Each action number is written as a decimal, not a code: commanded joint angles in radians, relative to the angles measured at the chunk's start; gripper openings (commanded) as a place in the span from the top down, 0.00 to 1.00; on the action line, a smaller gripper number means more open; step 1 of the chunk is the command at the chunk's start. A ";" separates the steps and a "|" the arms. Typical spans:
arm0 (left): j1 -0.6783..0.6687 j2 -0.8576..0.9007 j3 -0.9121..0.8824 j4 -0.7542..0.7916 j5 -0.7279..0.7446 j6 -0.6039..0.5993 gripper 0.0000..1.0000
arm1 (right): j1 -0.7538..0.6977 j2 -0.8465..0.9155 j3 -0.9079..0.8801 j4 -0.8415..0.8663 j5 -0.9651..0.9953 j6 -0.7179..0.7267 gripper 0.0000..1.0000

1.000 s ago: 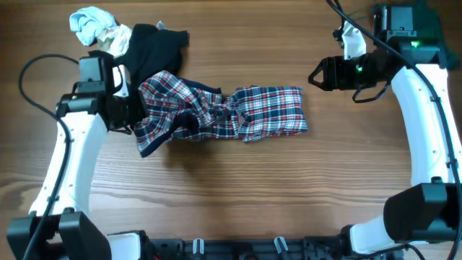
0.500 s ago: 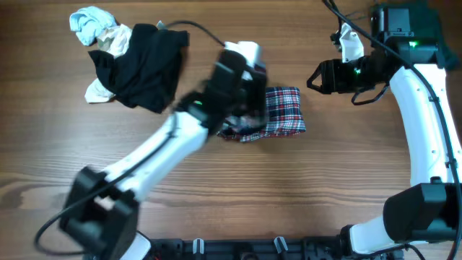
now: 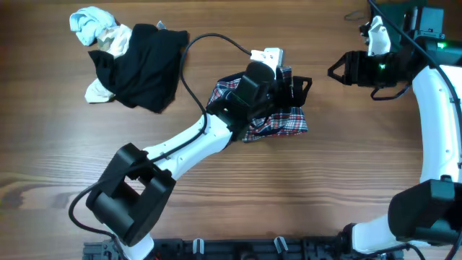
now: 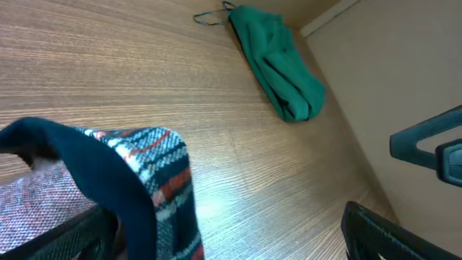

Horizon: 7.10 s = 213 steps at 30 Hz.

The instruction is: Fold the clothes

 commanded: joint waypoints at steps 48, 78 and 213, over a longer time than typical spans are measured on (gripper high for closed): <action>0.484 -0.512 0.007 -0.679 -0.123 -0.027 0.00 | -0.011 0.328 -0.161 0.162 -0.141 -0.073 0.00; 0.484 -0.463 0.007 -0.684 -0.130 -0.027 0.00 | -0.061 0.020 0.086 0.793 0.126 0.848 0.96; 0.725 -1.845 -1.192 -0.282 -0.068 0.367 0.00 | 0.136 -0.014 0.082 0.269 -0.084 0.244 0.00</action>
